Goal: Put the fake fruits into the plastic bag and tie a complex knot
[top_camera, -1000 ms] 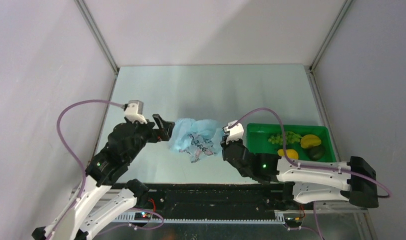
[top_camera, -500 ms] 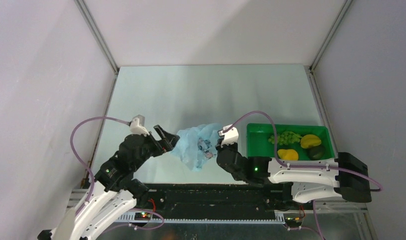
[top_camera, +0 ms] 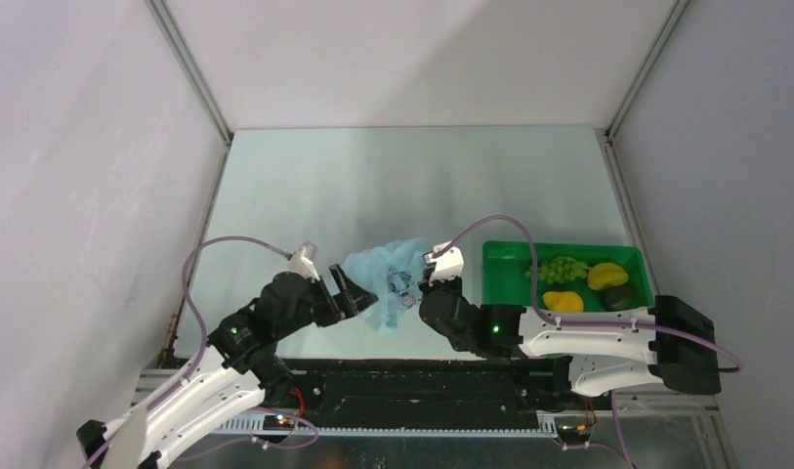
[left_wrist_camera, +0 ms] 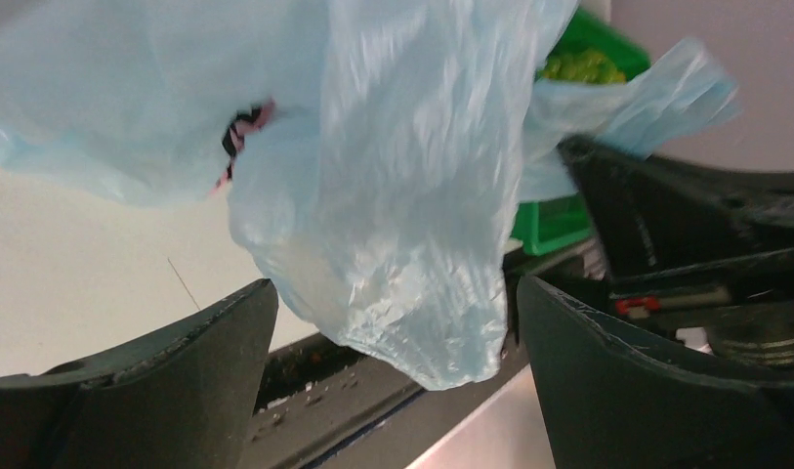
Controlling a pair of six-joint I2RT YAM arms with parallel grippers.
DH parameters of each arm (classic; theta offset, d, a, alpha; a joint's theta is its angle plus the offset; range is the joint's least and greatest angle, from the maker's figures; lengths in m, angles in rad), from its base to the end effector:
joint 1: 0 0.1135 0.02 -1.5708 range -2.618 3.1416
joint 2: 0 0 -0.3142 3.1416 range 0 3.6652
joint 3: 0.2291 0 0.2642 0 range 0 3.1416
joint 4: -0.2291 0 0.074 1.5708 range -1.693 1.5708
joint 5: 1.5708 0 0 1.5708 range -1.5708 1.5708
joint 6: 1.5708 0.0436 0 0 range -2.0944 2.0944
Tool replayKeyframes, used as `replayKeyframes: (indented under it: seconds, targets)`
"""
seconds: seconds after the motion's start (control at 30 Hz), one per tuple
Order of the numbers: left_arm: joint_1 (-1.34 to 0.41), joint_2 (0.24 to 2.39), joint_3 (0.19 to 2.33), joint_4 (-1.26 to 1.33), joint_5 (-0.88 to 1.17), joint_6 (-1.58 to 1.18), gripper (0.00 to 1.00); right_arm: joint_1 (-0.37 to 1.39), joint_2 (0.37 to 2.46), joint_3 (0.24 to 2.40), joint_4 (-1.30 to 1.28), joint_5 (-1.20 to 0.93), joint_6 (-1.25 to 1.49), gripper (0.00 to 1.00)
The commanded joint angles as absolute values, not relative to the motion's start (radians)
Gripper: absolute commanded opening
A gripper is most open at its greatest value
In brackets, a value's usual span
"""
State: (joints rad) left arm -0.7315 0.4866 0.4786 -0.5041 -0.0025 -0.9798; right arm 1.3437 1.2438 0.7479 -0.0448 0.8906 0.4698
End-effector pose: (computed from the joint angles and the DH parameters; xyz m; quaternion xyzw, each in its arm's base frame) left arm 0.0764 -0.0684 0.2607 -0.1075 0.8564 -0.3805 0.3319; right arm 0.0918 0.2466 0.2892 -0.1401 0.8014 0.1191 0.5692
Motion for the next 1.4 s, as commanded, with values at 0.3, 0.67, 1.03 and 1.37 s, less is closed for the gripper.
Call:
replayKeyframes:
  seconds: [0.3, 0.67, 1.03, 1.37]
  targets:
    - [-0.838, 0.581, 0.388, -0.282, -0.014, -1.105, 0.99, 1.339, 1.252, 0.791, 0.024, 0.939, 0.459, 0.00]
    - [-0.869, 0.663, 0.340, -0.144, -0.041, -1.172, 0.99, 1.339, 1.262, 0.805, 0.027, 0.942, 0.440, 0.00]
    - [-0.959, 0.653, 0.319, -0.095, -0.171, -1.265, 0.99, 1.338, 1.277, 0.814, 0.020, 0.953, 0.442, 0.00]
    - [-0.962, 0.740, 0.344, -0.027, -0.230, -1.186, 0.70, 1.339, 1.253, 0.815, 0.008, 0.955, 0.437, 0.00]
